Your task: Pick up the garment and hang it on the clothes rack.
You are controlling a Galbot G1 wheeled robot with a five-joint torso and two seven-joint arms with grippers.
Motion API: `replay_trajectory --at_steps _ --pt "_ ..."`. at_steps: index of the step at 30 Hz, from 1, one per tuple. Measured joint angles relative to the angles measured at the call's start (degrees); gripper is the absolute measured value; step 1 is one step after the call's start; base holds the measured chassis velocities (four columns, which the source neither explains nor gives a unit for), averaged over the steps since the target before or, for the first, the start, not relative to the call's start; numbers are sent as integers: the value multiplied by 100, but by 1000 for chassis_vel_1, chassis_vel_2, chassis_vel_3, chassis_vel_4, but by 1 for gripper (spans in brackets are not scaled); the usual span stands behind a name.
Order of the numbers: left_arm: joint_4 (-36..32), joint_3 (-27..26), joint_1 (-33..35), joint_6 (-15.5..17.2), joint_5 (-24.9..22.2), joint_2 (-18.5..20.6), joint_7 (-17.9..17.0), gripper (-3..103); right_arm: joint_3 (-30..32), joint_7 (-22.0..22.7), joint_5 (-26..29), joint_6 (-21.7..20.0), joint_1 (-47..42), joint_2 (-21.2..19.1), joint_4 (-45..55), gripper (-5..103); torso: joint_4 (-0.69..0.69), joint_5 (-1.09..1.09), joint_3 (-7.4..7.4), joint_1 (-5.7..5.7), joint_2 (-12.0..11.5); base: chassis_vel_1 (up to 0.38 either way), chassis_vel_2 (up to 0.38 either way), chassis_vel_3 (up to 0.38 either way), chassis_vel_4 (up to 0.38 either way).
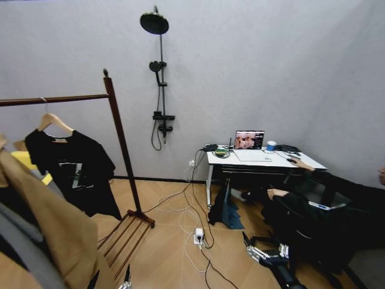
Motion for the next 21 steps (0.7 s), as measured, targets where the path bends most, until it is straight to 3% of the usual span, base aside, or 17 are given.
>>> replay_trajectory --at_steps 12,21 --pt "0 0 0 0 0 0 0 100 0 0 0 0 0 0 0 100 -1 -1 0 1 0 -108 -112 -103 -107" --pt "0 0 0 0 0 0 0 100 0 0 0 0 0 0 0 100 1 0 1 2 -1 33 -48 -58 41"
